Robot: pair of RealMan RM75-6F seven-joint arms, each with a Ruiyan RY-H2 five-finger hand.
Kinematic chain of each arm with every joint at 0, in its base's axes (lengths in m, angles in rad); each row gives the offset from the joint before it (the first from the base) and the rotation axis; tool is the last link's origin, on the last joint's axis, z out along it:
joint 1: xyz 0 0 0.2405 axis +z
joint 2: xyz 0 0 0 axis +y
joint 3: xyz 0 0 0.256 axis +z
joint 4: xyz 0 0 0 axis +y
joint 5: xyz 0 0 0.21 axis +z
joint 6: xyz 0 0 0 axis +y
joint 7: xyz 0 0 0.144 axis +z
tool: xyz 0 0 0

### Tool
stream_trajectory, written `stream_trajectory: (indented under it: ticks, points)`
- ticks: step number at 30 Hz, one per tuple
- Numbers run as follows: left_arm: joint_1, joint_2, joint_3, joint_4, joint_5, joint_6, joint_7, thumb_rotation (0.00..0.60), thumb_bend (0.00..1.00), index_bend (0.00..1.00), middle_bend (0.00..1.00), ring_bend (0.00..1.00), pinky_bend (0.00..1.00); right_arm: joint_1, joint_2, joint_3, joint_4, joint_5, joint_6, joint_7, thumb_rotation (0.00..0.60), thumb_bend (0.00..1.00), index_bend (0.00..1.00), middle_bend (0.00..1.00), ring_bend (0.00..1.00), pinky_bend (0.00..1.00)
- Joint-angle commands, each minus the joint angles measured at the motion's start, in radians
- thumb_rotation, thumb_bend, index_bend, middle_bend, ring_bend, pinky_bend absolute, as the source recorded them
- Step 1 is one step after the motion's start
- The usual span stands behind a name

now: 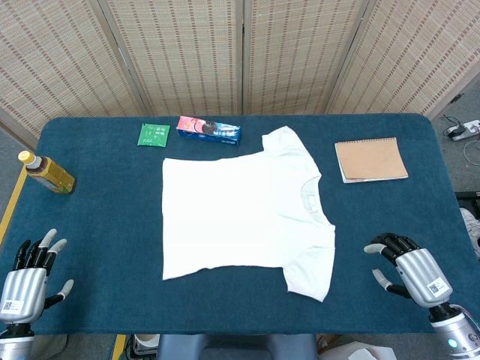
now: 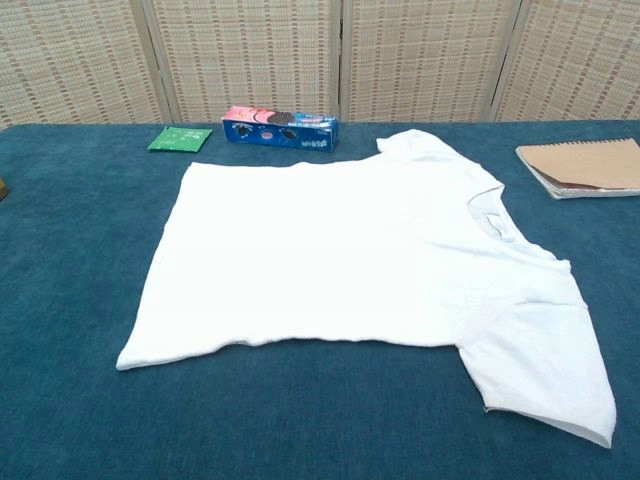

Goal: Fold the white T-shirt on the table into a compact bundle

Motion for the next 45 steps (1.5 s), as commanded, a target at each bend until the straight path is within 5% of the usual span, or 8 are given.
stream_trajectory:
  ticks: [1, 21, 34, 45]
  points:
    - [0.001, 0.000, -0.001, 0.000, 0.001, -0.003, 0.001, 0.600, 0.25, 0.20, 0.08, 0.11, 0.00, -0.001, 0.000, 0.000, -0.005, 0.001, 0.000, -0.008, 0.600, 0.35, 0.34, 0.28, 0.19, 0.26]
    - [-0.064, -0.031, 0.026, 0.089, 0.158, -0.064, -0.077, 0.600, 0.25, 0.30, 0.14, 0.12, 0.00, 0.014, -0.009, 0.009, -0.016, 0.011, -0.018, -0.029, 0.600, 0.35, 0.34, 0.27, 0.19, 0.26]
    - [-0.172, -0.140, 0.064, 0.140, 0.274, -0.202, -0.106, 0.600, 0.25, 0.36, 0.19, 0.12, 0.00, 0.042, -0.019, 0.015, -0.017, 0.018, -0.059, -0.034, 0.600, 0.35, 0.34, 0.26, 0.19, 0.26]
    - [-0.242, -0.257, 0.057, 0.189, 0.253, -0.332, -0.008, 0.600, 0.25, 0.39, 0.19, 0.12, 0.00, 0.045, -0.017, 0.012, -0.012, 0.027, -0.064, -0.031, 0.600, 0.35, 0.34, 0.26, 0.19, 0.26]
